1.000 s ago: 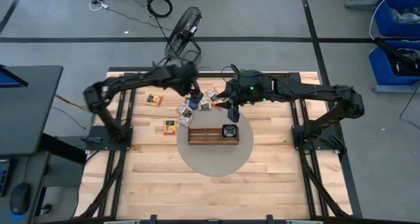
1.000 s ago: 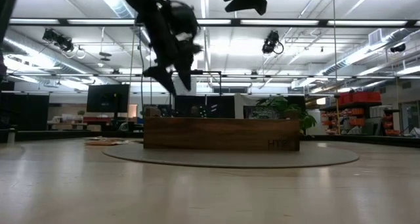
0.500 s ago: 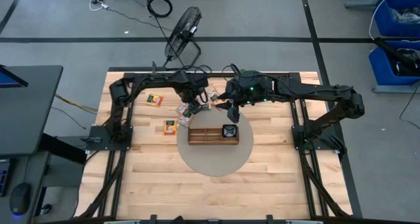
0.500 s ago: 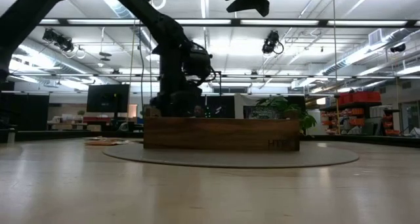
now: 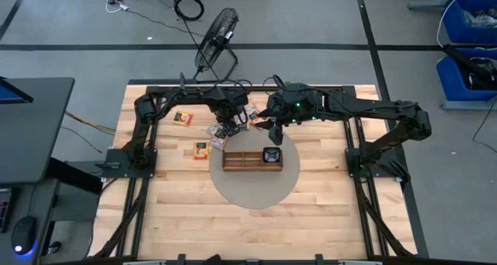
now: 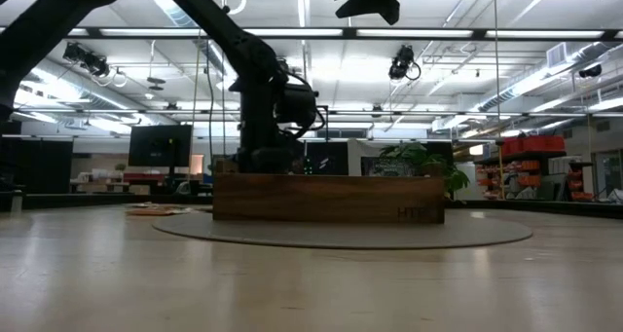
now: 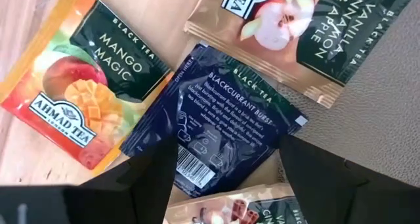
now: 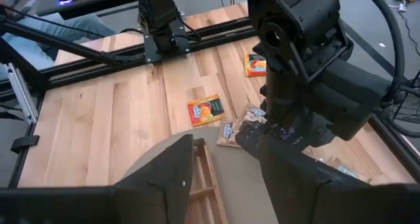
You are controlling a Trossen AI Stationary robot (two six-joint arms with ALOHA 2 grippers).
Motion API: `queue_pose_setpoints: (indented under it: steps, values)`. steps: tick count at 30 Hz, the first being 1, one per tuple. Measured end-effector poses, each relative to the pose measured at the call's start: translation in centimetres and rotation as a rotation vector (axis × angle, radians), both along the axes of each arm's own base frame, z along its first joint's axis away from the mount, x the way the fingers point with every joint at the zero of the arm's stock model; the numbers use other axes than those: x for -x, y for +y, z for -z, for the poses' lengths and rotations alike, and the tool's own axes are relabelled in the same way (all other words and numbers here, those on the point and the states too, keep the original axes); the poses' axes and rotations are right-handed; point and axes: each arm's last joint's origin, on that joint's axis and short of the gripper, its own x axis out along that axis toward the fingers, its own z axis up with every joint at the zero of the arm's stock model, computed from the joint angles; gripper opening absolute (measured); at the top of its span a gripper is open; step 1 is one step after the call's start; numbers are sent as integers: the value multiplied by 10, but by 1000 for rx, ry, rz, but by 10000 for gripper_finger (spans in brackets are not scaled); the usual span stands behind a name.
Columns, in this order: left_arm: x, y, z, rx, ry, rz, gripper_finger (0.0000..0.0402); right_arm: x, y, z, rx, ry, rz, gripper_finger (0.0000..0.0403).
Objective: Pick & Place Tea
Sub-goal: Put the blue tea bag into the right section of the wooden organizer
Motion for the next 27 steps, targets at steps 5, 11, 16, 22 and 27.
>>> queue_pose_setpoints:
  steps: [5,11,16,22,27]
  values:
    - [-1,0,2,18,-5,16,249,0,0,0,-2,0,1,181]
    - [-1,-1,2,21,-7,2,172,0,0,0,-2,-1,1,181]
    - [-1,0,3,19,-10,-6,95,0,0,0,-2,-1,1,181]
    - [-1,-3,1,13,-9,-2,13,0,0,0,-2,-1,1,181]
    - [0,-7,-10,7,-30,7,13,0,0,0,-2,0,1,181]
